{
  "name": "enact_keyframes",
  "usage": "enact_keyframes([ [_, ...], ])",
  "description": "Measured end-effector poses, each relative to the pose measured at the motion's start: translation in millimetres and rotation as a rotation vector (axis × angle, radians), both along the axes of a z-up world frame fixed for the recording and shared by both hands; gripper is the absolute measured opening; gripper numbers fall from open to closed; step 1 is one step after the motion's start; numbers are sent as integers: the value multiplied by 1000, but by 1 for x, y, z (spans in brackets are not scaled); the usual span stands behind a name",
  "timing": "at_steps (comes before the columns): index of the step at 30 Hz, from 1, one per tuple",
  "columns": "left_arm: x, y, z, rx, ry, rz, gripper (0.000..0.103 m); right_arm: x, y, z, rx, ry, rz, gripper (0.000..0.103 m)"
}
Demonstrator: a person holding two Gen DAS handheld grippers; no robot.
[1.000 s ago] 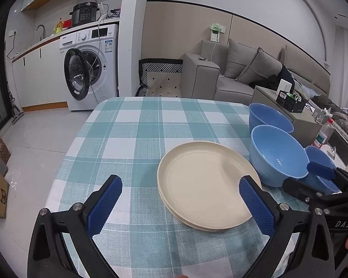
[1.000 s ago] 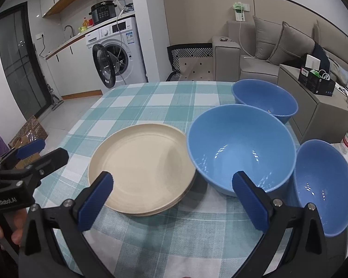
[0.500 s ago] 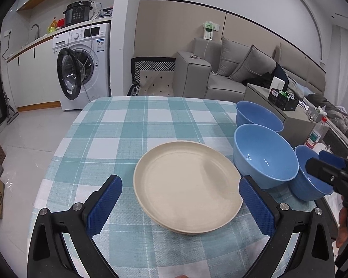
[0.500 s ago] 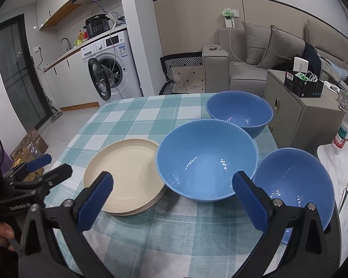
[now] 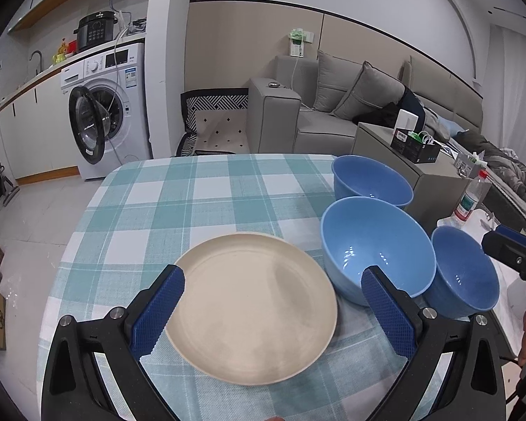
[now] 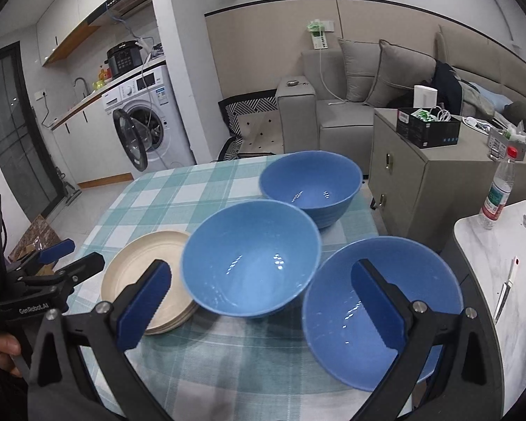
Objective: Organize plates and bowls
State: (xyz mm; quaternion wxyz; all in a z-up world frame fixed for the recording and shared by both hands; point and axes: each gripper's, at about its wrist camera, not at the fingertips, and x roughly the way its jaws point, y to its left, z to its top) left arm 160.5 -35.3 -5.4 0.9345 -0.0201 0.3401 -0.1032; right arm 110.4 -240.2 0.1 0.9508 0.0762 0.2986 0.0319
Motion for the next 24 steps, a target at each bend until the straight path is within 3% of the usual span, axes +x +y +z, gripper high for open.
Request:
enact_keyframes([
  [14, 33, -34, 11, 18, -7, -28, 103, -1, -47, 20, 40, -9, -26, 103],
  [24, 59, -34, 13, -12, 21, -27, 103, 11, -61, 26, -10, 18, -38, 103],
])
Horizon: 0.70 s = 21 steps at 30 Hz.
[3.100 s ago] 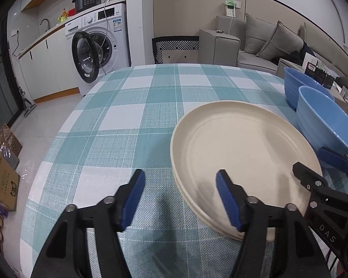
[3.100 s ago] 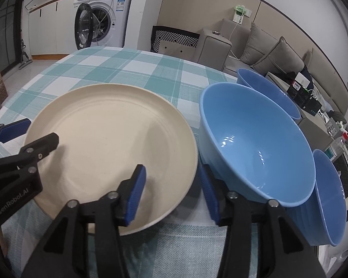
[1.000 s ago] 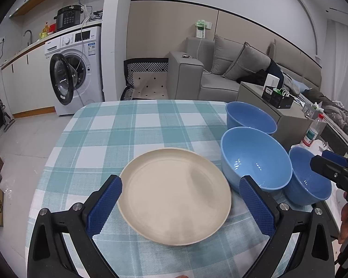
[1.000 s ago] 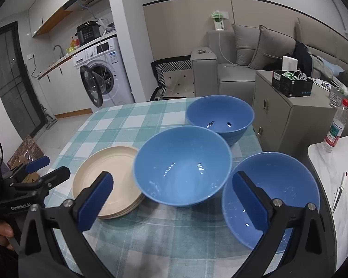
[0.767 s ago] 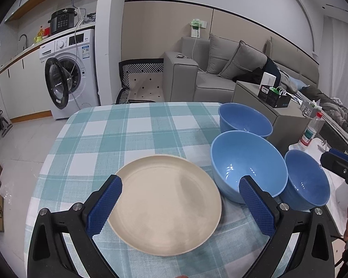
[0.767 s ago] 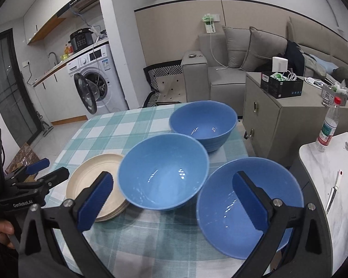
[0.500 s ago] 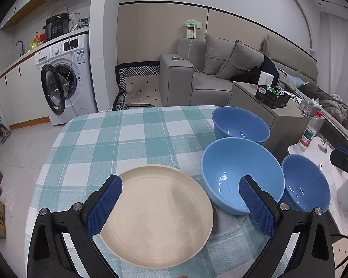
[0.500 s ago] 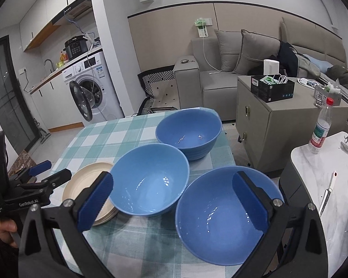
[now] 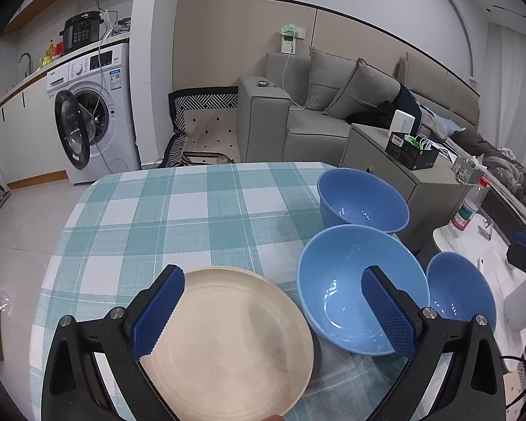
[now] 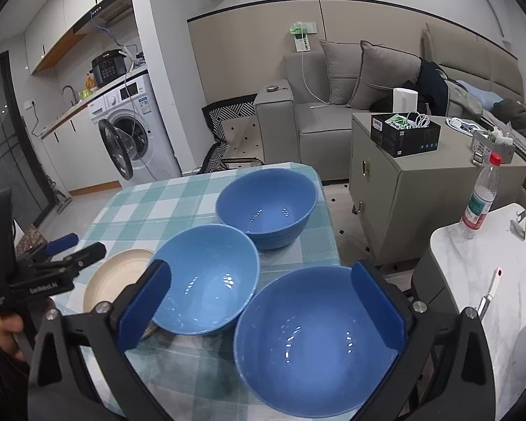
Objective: Organize plates and bowls
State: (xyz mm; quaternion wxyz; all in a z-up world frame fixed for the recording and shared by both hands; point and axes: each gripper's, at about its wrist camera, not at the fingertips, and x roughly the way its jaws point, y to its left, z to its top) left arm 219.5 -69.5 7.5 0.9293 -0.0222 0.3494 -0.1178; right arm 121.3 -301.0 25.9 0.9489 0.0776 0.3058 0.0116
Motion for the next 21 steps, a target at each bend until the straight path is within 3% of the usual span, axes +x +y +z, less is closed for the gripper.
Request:
enact_keyframes([
  [11, 35, 2, 7, -10, 20, -1, 103, 25, -16, 6, -33, 41, -16, 103],
  [21, 62, -15, 3, 9, 55, -28, 103, 49, -29, 9, 20, 71, -14, 103],
])
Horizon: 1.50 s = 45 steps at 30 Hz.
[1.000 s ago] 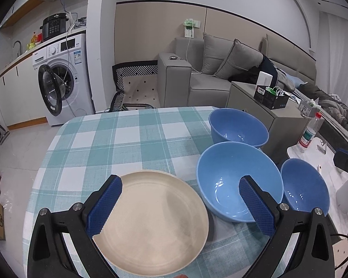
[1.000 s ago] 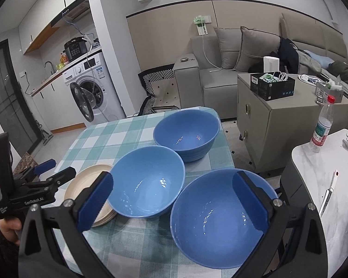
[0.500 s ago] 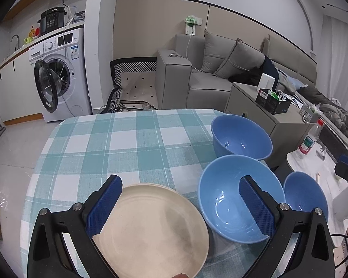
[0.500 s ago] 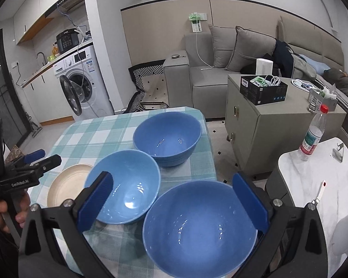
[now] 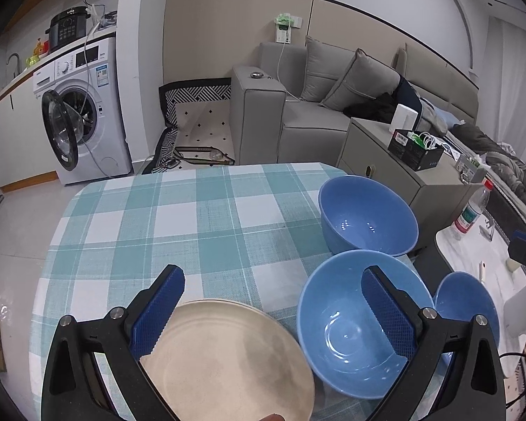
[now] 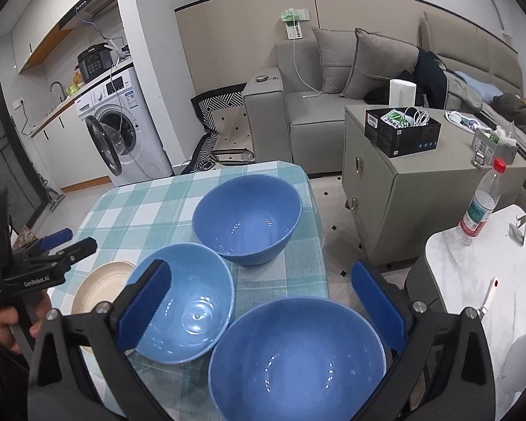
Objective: Organize plates and bowls
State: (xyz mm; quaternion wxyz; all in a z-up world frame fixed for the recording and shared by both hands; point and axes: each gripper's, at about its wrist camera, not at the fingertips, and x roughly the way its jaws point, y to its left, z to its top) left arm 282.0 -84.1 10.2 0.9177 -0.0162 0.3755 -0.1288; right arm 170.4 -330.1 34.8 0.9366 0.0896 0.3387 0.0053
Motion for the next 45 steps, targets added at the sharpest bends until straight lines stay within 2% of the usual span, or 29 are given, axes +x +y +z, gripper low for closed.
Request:
enact_keyframes([
  [19, 57, -31, 0, 27, 44, -45, 103, 52, -23, -2, 80, 70, -40, 103],
  [27, 84, -47, -10, 45, 75, -55, 103, 76, -33, -12, 114, 136, -77, 103],
  [45, 122, -70, -26, 83, 116, -78, 103, 116, -46, -36, 107, 229, -87, 103],
])
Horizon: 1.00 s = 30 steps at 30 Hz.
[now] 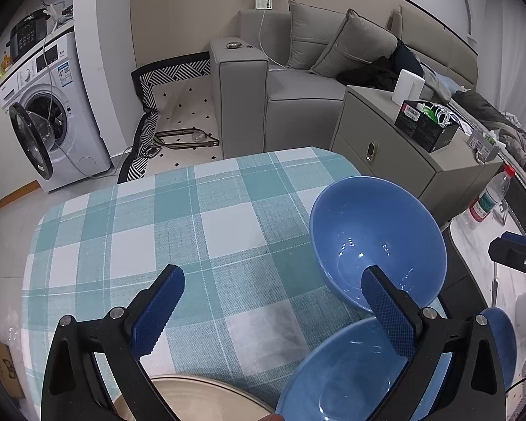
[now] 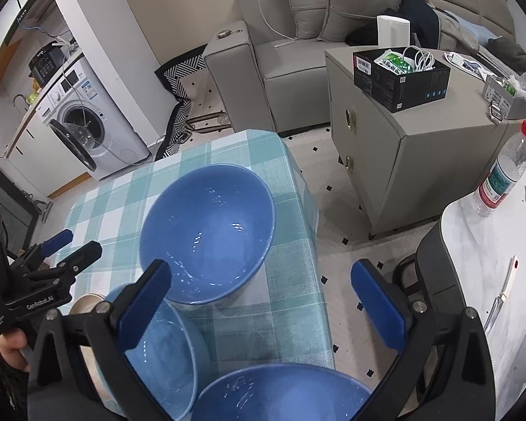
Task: Organize plates and bowls
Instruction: 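Move both grippers toward the rim of the nearest blue bowl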
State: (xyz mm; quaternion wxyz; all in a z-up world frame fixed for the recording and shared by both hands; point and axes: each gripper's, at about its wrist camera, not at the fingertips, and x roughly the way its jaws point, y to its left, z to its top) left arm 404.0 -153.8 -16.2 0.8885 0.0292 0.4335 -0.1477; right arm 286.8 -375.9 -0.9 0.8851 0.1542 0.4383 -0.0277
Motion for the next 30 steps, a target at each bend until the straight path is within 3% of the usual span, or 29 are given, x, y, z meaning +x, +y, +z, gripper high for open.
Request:
enact_keyframes([
  [18, 32, -21, -33, 37, 64, -29, 103, 30, -2, -32, -17, 58, 2, 101],
  [23, 38, -24, -40, 24, 80, -38, 102, 37, -4, -39, -5, 80, 7, 94],
  [30, 41, -30, -47, 27, 101, -64, 87, 45, -7, -52, 24, 104, 5, 85],
])
